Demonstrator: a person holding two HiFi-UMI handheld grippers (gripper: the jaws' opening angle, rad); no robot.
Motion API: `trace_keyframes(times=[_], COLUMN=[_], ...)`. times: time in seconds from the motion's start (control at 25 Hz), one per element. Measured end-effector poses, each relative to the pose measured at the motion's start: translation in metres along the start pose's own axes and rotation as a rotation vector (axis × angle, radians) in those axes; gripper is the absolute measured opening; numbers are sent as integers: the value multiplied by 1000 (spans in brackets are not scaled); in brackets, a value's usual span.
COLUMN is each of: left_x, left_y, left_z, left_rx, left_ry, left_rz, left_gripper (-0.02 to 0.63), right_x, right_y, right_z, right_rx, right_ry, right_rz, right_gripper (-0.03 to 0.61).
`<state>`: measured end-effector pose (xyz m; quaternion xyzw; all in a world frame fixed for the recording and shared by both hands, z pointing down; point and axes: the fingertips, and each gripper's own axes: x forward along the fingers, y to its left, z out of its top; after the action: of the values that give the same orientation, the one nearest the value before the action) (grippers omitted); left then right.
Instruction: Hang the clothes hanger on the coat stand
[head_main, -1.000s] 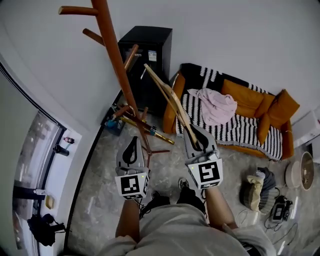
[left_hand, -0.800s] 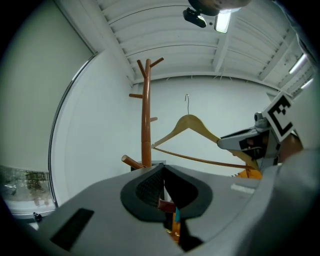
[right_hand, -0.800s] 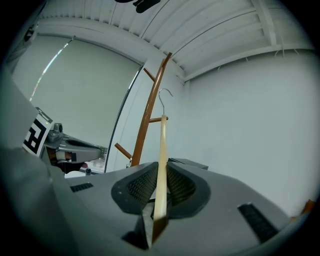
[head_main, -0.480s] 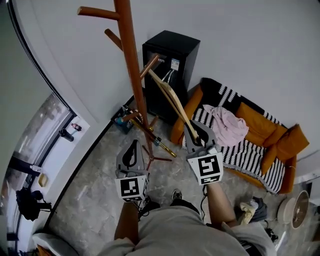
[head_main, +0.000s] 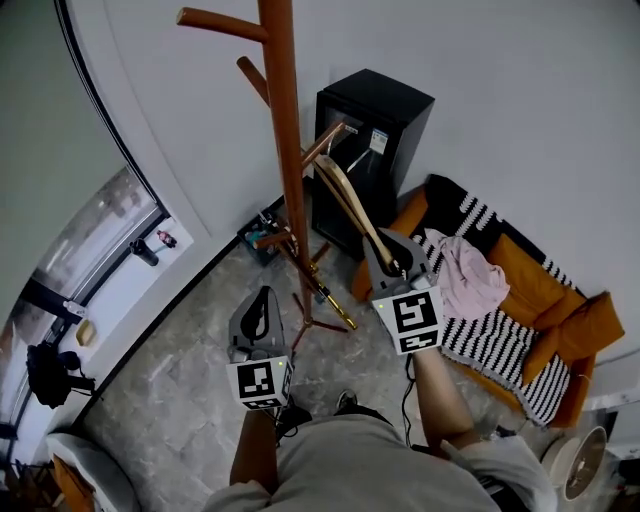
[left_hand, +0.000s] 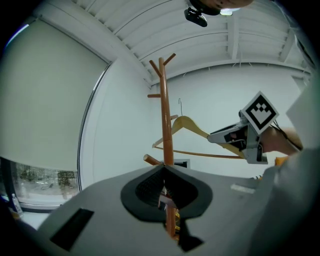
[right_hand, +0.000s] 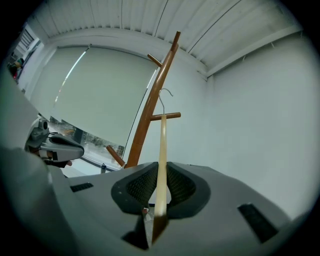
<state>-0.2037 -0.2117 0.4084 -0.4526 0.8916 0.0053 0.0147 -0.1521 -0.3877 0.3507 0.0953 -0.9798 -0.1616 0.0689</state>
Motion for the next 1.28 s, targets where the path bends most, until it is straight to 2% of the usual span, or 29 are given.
trace_keyframes(times=[0.28, 0.56, 0.88, 1.28], left_x=[-2, -7, -15, -18], left_y=[8, 9, 15, 13], left_z=[-5, -12, -15, -19], left_rx=[12, 26, 38, 41], left_ry=[20, 39, 54, 62], left_rz=[80, 134, 164, 173], left_gripper=[9, 9, 9, 9], right_x=[32, 44, 50, 57], right_y=[0, 9, 26, 26], right_z=[-7, -18, -29, -41], right_rx=[29, 62, 85, 147], right_ry=[-6, -15, -16, -3], right_rz=[99, 158, 215, 293], right_gripper=[48, 48, 48, 48])
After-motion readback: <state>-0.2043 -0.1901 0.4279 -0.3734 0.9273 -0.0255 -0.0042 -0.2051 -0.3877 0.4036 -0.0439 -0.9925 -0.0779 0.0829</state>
